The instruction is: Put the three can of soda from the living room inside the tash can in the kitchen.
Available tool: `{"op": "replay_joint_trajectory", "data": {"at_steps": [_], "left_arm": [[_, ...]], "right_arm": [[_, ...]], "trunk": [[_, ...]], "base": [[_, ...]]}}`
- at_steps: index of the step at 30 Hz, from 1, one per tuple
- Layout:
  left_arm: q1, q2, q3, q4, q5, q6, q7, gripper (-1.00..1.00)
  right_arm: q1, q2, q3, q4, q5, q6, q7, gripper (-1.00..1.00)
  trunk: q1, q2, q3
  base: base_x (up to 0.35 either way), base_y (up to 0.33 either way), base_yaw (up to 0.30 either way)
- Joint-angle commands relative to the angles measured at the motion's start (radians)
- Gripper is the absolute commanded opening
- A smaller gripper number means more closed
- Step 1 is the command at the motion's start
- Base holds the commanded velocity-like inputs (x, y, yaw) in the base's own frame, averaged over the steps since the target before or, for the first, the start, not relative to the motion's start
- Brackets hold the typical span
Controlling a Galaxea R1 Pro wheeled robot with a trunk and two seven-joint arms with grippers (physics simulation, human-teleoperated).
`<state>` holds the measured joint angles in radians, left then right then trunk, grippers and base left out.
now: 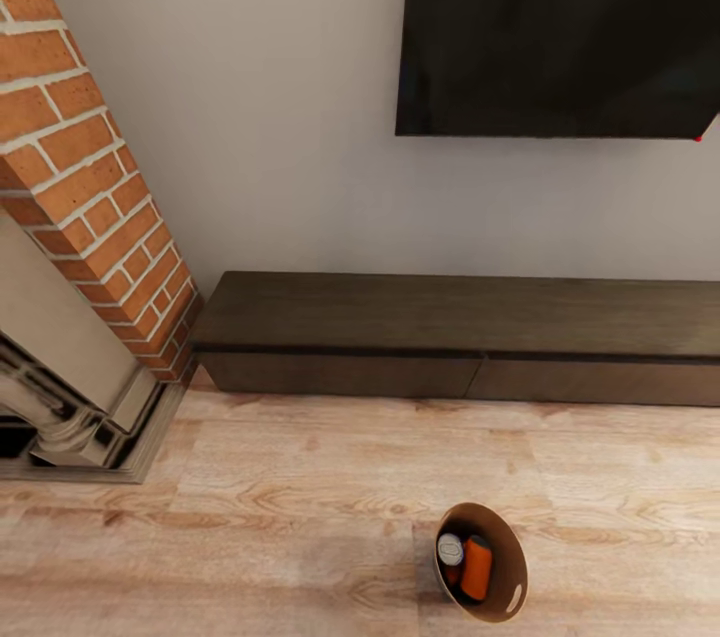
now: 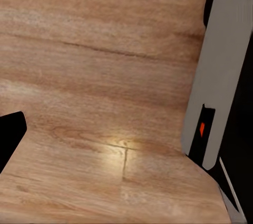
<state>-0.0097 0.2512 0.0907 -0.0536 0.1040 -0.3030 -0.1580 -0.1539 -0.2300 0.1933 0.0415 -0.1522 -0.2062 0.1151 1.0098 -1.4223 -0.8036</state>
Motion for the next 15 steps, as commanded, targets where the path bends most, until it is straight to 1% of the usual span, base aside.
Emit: {"op": "replay_joint_trajectory", "data": {"at_steps": [1, 5, 6, 9, 15], "left_arm": [[0.003, 0.0, 0.0, 0.0, 0.0, -0.004, 0.0, 1.0], [0.006, -0.006, -0.001, 0.0, -0.001, -0.021, 0.0, 1.0], [0.007, -0.007, -0.001, 0.0, -0.002, -0.027, 0.0, 1.0], [0.008, -0.009, -0.002, 0.0, -0.003, -0.031, 0.0, 1.0], [0.008, -0.01, -0.004, 0.0, -0.005, -0.035, 0.0, 1.0]], "right_arm": [[0.01, 0.003, 0.0, 0.0, 0.0, 0.0, 0.0, 1.0], [0.03, 0.013, 0.0, 0.001, -0.001, -0.001, 0.0, 1.0], [0.038, 0.021, 0.0, 0.001, 0.0, -0.001, 0.0, 1.0], [0.055, 0.032, 0.0, 0.001, 0.0, -0.006, 0.0, 1.0], [0.087, 0.039, -0.002, 0.001, -0.001, -0.055, -0.001, 1.0]], "trunk": [[-0.004, 0.007, 0.003], [-0.019, 0.035, 0.016], [-0.023, 0.042, 0.019], [-0.035, 0.063, 0.028], [-0.058, 0.105, 0.047]], "base": [[0.0, 0.0, 0.0], [0.0, 0.0, 0.0], [0.0, 0.0, 0.0], [0.0, 0.0, 0.0], [0.0, 0.0, 0.0]]}}
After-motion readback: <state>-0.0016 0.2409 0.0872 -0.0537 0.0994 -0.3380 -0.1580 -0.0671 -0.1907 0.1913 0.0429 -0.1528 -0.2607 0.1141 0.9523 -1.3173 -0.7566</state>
